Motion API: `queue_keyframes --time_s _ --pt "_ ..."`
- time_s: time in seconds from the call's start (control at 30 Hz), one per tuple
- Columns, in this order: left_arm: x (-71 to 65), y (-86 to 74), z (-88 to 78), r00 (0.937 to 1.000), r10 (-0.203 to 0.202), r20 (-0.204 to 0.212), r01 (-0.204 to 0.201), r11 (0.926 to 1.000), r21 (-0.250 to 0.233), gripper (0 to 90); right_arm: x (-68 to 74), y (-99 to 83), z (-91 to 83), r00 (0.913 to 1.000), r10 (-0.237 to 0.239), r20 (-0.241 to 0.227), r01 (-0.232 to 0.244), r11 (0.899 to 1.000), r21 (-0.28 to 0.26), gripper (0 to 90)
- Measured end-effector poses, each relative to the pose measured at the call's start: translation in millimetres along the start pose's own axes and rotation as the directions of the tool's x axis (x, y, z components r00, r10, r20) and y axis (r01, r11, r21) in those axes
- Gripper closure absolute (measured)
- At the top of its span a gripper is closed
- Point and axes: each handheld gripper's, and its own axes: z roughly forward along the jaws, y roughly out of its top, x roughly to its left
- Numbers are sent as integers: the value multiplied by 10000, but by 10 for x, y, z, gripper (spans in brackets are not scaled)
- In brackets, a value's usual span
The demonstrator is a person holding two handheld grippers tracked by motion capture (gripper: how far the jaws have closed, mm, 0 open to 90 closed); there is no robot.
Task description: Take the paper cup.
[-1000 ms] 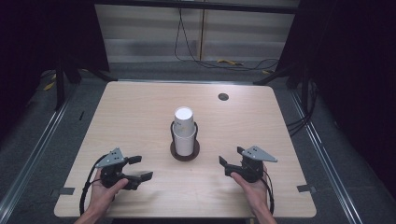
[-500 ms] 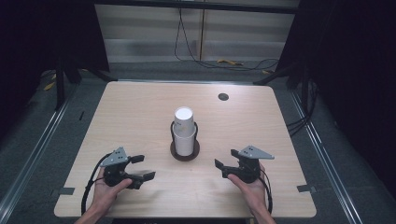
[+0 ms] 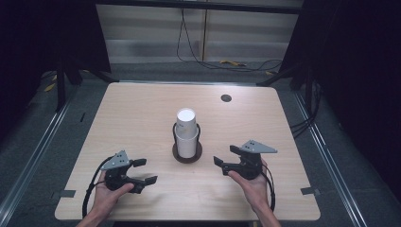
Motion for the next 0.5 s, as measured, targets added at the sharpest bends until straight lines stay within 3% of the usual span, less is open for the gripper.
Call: queue_keyframes --time_s 0.1,0.5 --pt "-2 5 -7 10000 -79 8 79 9999 -128 160 15 48 12 10000 -72 -27 72 10000 -55 202" --pt "6 11 -11 10000 -11 58 11 10000 -23 160 103 351 182 9947 -326 -976 297 9991 -309 216"
